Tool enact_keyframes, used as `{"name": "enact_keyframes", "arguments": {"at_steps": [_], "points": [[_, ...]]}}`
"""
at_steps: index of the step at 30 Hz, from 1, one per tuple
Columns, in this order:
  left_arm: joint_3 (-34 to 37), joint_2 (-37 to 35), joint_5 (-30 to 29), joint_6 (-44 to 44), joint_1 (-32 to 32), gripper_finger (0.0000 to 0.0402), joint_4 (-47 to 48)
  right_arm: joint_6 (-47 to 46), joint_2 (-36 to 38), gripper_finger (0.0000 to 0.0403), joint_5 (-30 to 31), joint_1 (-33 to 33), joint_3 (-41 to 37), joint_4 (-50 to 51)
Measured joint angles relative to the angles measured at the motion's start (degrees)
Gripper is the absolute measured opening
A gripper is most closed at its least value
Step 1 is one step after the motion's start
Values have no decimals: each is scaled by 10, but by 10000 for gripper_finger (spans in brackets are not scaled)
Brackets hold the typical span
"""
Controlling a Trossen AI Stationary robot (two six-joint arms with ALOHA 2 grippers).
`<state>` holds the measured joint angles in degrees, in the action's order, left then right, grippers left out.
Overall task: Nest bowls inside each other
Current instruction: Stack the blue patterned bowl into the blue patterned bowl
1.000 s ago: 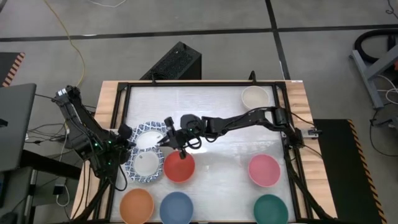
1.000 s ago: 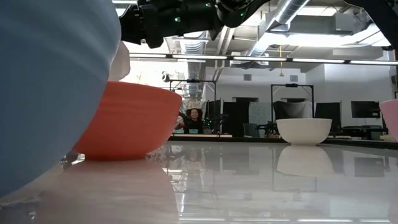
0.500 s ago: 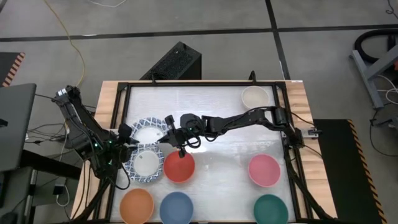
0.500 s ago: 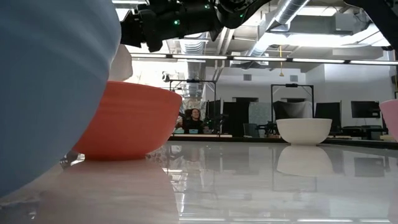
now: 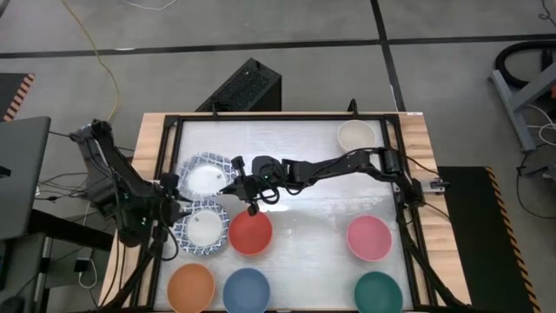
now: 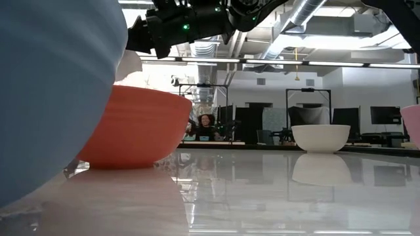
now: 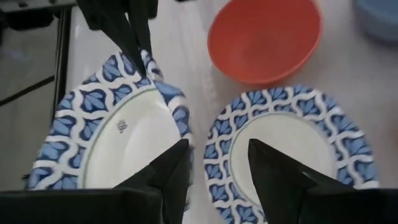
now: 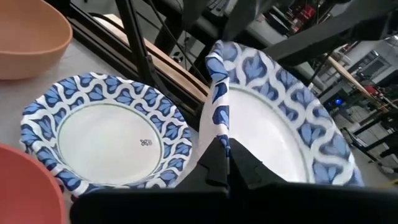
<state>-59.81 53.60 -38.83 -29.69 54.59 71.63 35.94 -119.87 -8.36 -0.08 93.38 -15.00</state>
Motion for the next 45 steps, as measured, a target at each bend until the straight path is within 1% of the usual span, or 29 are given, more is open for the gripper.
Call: {"name": "enact_keyframes", "arguments": {"at_steps": [3, 10, 13, 15, 18, 23, 24, 27, 32, 38, 41, 45], "points": [[-25, 0, -3, 1, 0, 151, 6, -2, -3, 5, -15, 4, 0, 4], [-66, -1, -38, 2, 0, 151, 45, -10, -5, 5, -21, 31, 0, 5], [-70, -5, -50, 0, 0, 151, 61, -9, -5, 5, -47, 42, 0, -7], [-70, -8, -66, -2, 0, 151, 66, -4, -5, 5, -70, 48, 0, -11], [-71, -9, -93, -11, 0, 151, 82, 14, -5, 5, -79, 58, 0, -12], [-71, -9, -150, -6, 0, 151, 84, 33, -11, 5, -126, 75, 1, -49], [-71, -9, -158, -10, 0, 151, 84, 34, -16, 5, -128, 78, 2, -65], [-71, -9, -164, -32, 0, 151, 83, 36, -43, 5, -131, 86, 5, -102], [-71, -9, -163, -70, 0, 151, 80, 33, -100, 5, -132, 87, 60, -107], [-70, -9, -160, -99, 0, 151, 78, 39, -152, 5, -110, 83, 133, -27], [-70, -9, -158, -102, 0, 151, 78, 64, -155, 5, -84, 80, 149, 16], [-70, -9, -159, -101, 0, 151, 79, 95, -154, 5, -56, 80, 152, 45]]}}
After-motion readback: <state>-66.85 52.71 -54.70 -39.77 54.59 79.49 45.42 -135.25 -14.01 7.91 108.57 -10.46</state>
